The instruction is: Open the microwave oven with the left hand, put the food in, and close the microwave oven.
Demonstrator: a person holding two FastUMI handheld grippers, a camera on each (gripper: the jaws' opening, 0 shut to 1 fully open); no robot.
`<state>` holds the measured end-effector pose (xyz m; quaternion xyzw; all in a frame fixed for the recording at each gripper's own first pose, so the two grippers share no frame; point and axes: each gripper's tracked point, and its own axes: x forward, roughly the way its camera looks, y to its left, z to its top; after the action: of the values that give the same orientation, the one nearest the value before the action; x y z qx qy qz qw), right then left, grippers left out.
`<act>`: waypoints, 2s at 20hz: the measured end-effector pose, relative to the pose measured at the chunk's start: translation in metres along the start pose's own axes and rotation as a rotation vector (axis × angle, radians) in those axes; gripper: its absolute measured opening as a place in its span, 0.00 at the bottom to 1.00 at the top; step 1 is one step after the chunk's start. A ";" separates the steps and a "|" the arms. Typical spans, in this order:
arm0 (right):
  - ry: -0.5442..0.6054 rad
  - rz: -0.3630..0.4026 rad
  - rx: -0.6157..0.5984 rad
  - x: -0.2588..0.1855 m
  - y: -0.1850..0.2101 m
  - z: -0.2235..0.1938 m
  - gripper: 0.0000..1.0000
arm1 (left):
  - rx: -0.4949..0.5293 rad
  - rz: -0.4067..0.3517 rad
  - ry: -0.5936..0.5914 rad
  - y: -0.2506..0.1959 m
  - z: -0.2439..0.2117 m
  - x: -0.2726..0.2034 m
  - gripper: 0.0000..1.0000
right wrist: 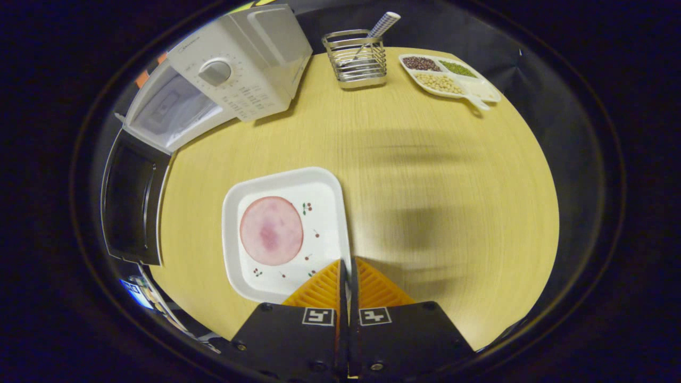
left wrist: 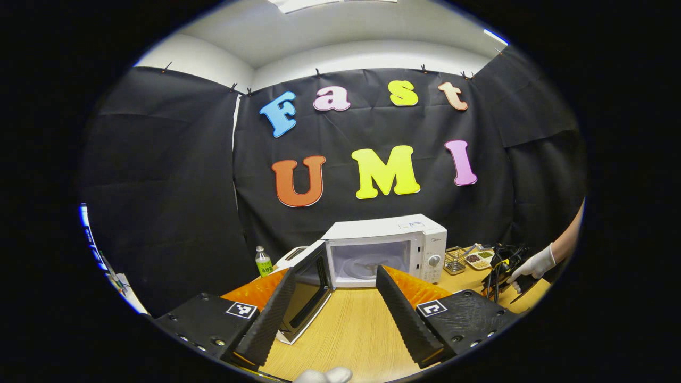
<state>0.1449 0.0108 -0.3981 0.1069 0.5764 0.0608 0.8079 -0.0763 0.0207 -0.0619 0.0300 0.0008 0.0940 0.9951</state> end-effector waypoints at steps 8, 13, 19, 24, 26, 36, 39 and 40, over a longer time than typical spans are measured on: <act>-0.034 0.183 0.165 -0.012 0.036 -0.019 0.03 | -0.035 0.031 0.023 0.032 -0.008 -0.011 0.93; -0.128 0.299 0.238 -0.031 0.080 -0.016 0.04 | -0.028 0.022 0.040 0.044 -0.007 -0.010 0.93; -0.218 0.440 0.368 -0.043 0.142 -0.007 0.04 | -0.008 -0.013 0.059 0.044 0.000 0.003 0.93; -0.278 0.519 0.464 -0.049 0.201 0.012 0.04 | -0.001 -0.046 0.053 0.033 0.007 0.015 0.93; -0.335 0.542 0.517 -0.051 0.221 0.027 0.04 | 0.011 -0.069 0.054 0.026 0.006 0.020 0.93; -0.609 0.565 0.733 -0.027 0.311 0.119 0.00 | 0.043 -0.055 0.089 0.025 -0.035 0.028 0.93; -0.647 0.551 0.813 -0.016 0.323 0.144 0.04 | 0.060 -0.024 0.112 0.040 -0.048 0.026 0.93; -0.663 0.534 0.830 -0.012 0.325 0.152 0.03 | 0.064 -0.018 0.119 0.043 -0.050 0.025 0.93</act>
<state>0.2927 0.3073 -0.2610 0.5686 0.2222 -0.0052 0.7920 -0.0605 0.0709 -0.1092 0.0560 0.0633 0.0868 0.9926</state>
